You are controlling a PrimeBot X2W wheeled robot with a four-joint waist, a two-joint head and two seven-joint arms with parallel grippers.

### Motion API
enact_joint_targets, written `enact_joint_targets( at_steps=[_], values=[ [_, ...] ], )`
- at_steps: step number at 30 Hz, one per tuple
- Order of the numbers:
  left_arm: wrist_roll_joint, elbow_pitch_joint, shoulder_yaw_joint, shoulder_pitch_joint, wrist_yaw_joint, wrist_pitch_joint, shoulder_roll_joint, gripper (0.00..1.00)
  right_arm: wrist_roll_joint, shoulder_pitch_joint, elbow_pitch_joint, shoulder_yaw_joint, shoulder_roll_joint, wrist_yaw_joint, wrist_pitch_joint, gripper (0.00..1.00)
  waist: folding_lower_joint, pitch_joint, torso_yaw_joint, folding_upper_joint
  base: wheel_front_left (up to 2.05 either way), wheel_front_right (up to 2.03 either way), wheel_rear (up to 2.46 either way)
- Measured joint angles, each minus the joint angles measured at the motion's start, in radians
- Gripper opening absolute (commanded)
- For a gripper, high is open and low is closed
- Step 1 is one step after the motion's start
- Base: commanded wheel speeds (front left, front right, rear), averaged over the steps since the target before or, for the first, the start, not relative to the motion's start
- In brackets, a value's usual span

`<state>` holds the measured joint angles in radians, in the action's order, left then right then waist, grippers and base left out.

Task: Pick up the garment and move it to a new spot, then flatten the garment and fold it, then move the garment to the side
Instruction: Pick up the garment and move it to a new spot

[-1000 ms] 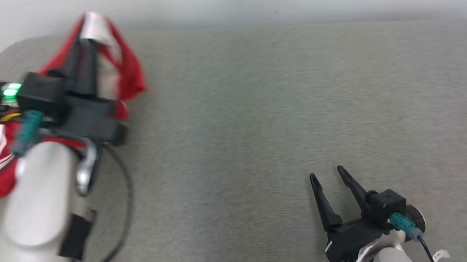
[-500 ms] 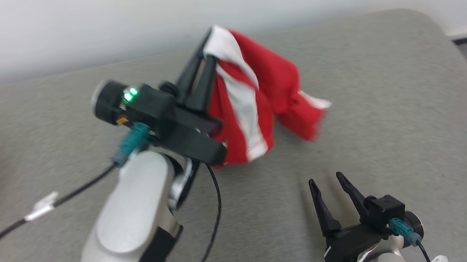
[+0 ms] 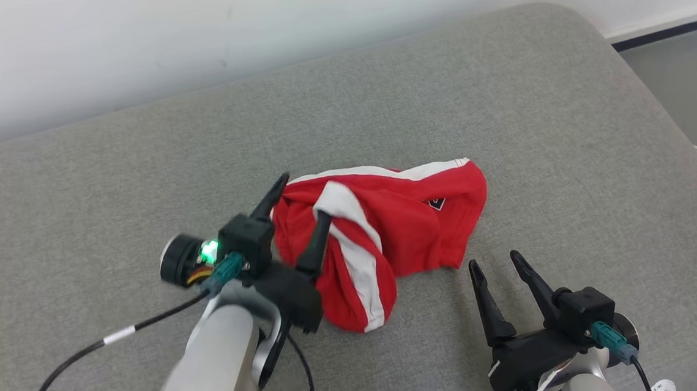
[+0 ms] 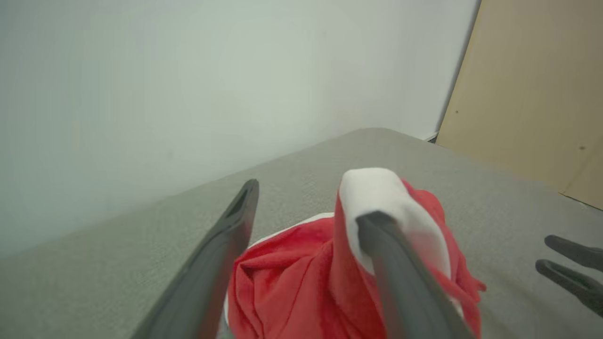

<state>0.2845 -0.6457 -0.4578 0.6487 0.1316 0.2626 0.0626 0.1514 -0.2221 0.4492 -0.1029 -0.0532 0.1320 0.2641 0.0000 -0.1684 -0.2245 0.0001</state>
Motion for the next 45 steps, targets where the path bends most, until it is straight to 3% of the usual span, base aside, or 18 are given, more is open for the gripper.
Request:
enact_joint_targets(
  at_steps=[9,29,45],
  values=[
    [0.011,0.014,0.072,-0.180,0.000,0.000,0.018,1.00,0.000,0.018,0.000,-0.004,0.001,0.000,0.000,1.00,-0.0001,0.054,0.036,0.0000,0.00,0.00,0.00],
    [-0.115,0.332,0.430,-0.559,-0.013,0.000,-0.001,1.00,0.000,0.059,-0.002,-0.002,0.001,0.000,0.000,1.00,-0.0001,0.144,0.084,-0.0001,0.00,0.00,0.00],
    [-0.152,0.407,0.560,-0.772,-0.042,0.000,-0.011,1.00,-0.018,0.112,-0.023,0.014,0.002,0.000,0.000,1.00,-0.0001,0.219,0.124,-0.0001,0.00,0.00,0.00]
  ],
)
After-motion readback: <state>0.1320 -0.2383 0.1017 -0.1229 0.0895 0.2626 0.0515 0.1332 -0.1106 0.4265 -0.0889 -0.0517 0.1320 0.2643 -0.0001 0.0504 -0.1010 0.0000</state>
